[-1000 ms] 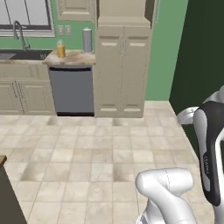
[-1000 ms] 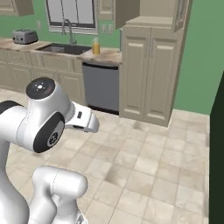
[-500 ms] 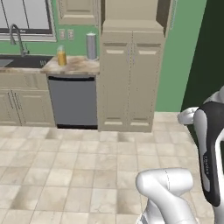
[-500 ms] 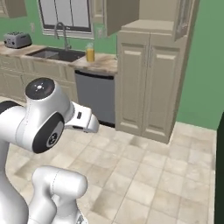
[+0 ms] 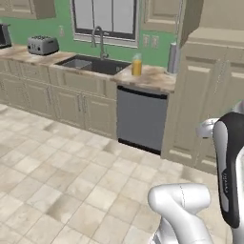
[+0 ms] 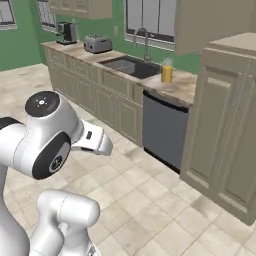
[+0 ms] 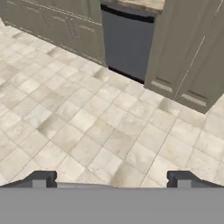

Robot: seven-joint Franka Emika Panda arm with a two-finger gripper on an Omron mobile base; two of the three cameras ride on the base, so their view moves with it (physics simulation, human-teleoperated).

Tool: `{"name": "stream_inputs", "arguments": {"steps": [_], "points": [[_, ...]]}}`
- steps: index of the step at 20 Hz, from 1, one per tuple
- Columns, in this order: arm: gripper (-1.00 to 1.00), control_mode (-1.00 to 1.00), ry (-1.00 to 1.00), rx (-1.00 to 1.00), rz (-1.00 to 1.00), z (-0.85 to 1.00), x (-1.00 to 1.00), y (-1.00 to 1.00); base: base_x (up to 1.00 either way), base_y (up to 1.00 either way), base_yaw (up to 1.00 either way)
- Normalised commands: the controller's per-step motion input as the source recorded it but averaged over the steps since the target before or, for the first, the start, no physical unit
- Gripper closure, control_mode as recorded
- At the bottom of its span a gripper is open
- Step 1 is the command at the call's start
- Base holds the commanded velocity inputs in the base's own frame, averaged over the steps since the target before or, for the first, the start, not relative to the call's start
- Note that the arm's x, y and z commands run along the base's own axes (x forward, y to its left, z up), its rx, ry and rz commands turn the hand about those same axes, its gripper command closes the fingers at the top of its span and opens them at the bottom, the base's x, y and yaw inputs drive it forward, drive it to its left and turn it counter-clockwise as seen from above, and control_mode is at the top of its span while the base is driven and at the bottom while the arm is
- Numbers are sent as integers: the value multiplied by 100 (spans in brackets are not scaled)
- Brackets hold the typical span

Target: There is a tray on the dining counter. Grab the cup, mug, and pitcher and place them on the tray. The pitcher may be placed next to the tray if it cannot fit the tray.

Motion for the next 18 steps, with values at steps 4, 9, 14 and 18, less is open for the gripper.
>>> {"name": "stream_inputs", "arguments": {"steps": [4, 9, 14, 18], "points": [[-100, 100, 0, 0, 0, 0, 0, 0, 96, -4, 74], [-100, 100, 0, 0, 0, 0, 0, 0, 100, 2, 50], [-100, 100, 0, 0, 0, 0, 0, 0, 100, 16, 8], [-100, 100, 0, 0, 0, 0, 0, 0, 100, 25, 0]]}}
